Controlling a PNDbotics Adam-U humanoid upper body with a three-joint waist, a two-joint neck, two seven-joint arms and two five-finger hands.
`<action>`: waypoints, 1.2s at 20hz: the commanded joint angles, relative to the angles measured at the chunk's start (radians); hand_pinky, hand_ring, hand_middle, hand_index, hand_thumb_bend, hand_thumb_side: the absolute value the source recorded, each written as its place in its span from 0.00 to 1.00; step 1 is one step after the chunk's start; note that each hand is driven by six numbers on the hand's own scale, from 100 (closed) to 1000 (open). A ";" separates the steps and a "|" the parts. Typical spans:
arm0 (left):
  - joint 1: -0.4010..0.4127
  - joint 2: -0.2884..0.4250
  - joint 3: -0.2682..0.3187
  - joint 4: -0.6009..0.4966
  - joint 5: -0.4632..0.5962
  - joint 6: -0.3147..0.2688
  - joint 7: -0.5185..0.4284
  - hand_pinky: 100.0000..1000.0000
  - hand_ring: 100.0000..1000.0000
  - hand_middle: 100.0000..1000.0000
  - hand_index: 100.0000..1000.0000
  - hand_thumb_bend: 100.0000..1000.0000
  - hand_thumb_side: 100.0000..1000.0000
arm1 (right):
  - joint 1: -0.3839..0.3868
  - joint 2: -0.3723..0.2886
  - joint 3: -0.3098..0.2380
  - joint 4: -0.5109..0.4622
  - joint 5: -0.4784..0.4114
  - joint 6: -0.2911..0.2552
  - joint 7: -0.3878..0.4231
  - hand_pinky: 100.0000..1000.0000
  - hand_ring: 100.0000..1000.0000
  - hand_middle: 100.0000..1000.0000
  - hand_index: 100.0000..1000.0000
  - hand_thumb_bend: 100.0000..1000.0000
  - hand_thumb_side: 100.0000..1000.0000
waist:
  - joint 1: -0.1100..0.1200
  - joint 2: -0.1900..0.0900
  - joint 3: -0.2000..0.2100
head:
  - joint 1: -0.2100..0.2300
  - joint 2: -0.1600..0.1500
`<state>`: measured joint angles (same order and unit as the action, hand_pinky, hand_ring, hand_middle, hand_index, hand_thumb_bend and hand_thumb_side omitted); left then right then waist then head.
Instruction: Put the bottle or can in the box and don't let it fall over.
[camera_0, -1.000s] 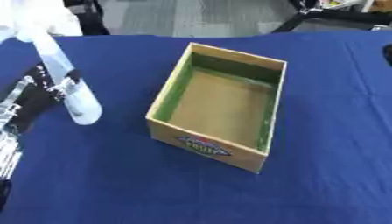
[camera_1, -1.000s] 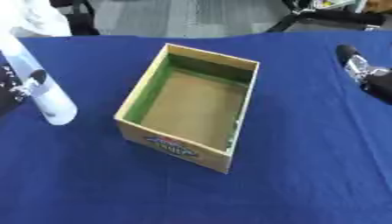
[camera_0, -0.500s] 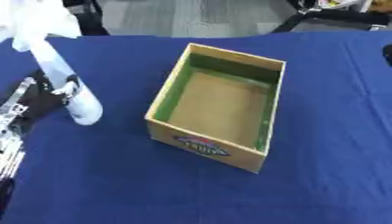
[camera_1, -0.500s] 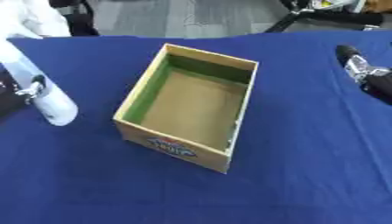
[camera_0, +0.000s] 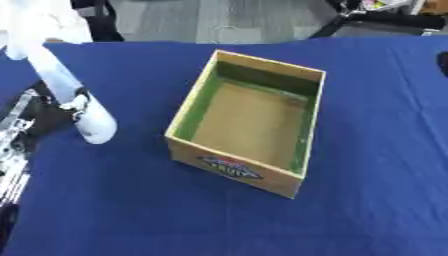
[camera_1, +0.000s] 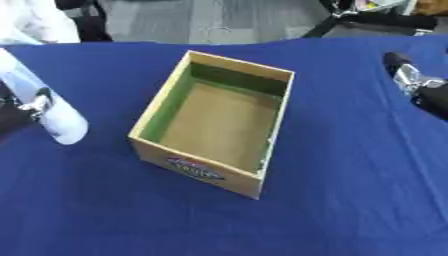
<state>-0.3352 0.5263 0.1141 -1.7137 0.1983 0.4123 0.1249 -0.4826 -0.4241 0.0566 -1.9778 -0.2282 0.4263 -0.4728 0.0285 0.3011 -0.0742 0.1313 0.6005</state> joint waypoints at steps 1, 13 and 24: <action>-0.014 0.014 -0.001 -0.010 0.015 0.001 0.029 1.00 1.00 1.00 0.55 0.00 0.29 | -0.011 -0.019 -0.001 -0.022 -0.004 -0.001 0.002 1.00 0.91 1.00 1.00 0.48 0.00 | 0.000 -0.019 -0.001 | 0.003 -0.011; -0.035 0.016 -0.011 -0.024 0.053 0.005 0.096 1.00 1.00 1.00 0.44 0.00 0.42 | -0.011 -0.017 0.001 -0.022 -0.005 -0.002 0.005 1.00 0.91 1.00 1.00 0.48 0.00 | 0.002 -0.021 -0.002 | 0.004 -0.010; -0.063 0.034 -0.021 -0.081 0.032 -0.003 0.123 1.00 1.00 1.00 0.21 0.00 0.50 | -0.014 -0.016 0.002 -0.022 -0.015 -0.007 0.006 1.00 0.91 1.00 1.00 0.49 0.00 | 0.006 -0.025 -0.004 | 0.005 -0.005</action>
<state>-0.3816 0.5202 0.0894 -1.7681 0.2391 0.4126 0.2413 -0.4834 -0.4240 0.0626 -1.9778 -0.2405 0.4228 -0.4674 0.0351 0.3010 -0.0782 0.1337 0.6005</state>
